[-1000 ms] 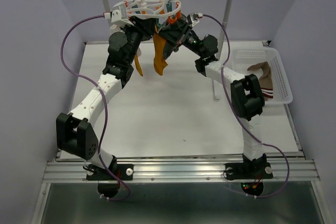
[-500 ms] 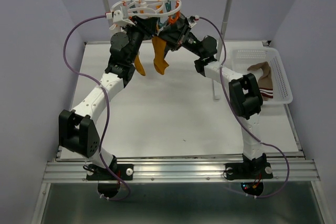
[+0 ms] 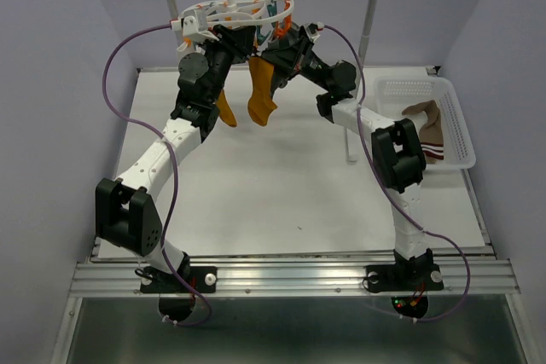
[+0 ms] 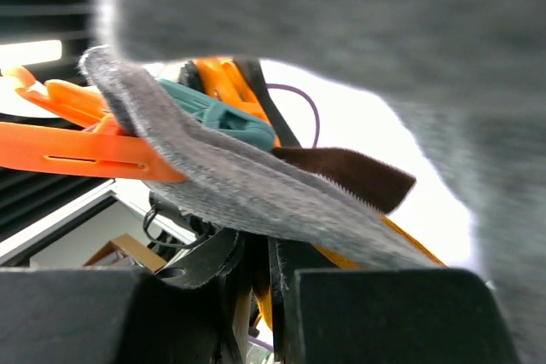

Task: Clip the socks to the hanger

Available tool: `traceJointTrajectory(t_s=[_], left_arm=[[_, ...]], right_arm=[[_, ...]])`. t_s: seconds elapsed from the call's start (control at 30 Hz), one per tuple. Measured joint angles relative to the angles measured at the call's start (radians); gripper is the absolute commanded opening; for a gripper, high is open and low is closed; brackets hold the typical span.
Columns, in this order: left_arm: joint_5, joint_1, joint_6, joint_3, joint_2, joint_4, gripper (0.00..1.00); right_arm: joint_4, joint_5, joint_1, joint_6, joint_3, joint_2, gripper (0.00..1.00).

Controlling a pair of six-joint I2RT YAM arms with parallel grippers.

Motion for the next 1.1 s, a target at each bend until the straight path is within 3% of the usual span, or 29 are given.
traceJointTrajectory(t_s=[1.1], left_arm=[[0.011, 0.000, 0.026, -0.002, 0.000, -0.042, 0.00]], right_arm=[[0.045, 0.042, 0.000, -0.005, 0.062, 0.061, 0.13]])
